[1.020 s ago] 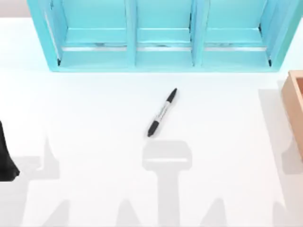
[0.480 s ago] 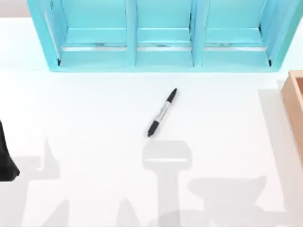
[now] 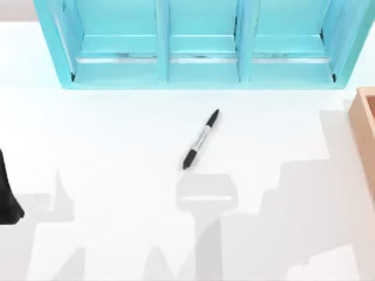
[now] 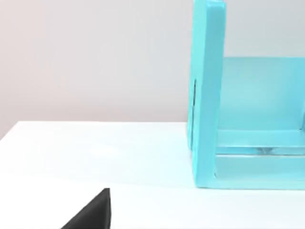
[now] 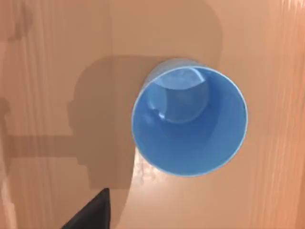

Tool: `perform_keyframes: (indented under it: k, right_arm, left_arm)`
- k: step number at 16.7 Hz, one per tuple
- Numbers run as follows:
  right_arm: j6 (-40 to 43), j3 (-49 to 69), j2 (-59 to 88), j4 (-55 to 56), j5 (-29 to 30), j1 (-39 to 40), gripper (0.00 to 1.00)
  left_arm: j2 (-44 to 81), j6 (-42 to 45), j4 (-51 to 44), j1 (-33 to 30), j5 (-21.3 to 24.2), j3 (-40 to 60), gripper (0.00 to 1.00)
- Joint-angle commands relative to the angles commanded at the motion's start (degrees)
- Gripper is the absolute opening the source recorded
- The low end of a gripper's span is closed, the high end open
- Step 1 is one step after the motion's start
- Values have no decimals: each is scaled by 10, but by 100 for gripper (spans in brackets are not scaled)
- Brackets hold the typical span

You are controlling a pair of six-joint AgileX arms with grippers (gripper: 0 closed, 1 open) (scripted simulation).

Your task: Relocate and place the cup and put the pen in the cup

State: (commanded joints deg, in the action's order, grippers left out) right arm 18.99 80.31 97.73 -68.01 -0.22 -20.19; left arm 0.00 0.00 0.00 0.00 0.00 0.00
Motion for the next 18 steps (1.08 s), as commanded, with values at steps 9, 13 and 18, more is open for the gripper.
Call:
perform_keyframes:
  k: [9, 13, 18]
  right_arm:
    - [18, 67, 56, -54, 1, -17, 100]
    - [16, 34, 67, -15, 1, -18, 100]
    - [15, -57, 95, 112, 1, -17, 100]
  left_arm:
    - [0, 0, 0, 0, 0, 0, 100]
    - [0, 0, 0, 0, 0, 0, 100]
    - [0, 0, 0, 0, 0, 0, 100]
